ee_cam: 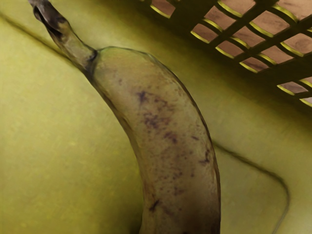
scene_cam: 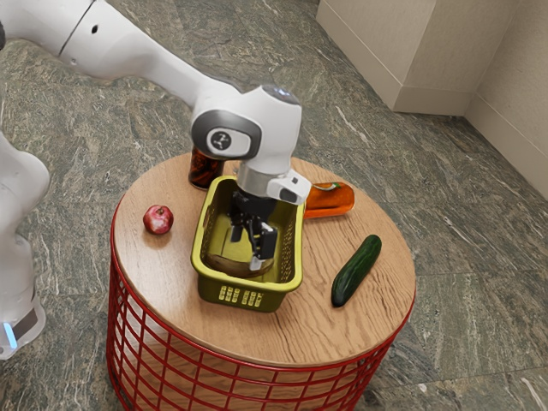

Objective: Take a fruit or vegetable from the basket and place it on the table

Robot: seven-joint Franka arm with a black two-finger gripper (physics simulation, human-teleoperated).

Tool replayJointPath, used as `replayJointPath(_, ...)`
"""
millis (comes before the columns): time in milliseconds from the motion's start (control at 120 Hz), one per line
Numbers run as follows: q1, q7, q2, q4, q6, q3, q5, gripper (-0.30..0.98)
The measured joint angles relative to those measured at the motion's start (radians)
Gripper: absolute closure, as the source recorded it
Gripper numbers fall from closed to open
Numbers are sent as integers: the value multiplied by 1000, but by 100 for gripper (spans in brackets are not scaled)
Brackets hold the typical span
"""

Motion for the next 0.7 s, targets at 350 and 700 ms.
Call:
replayJointPath(350,-22,-3,22,3,23,19,3,2)
replayJointPath(700,-21,-5,62,2,40,20,2,19)
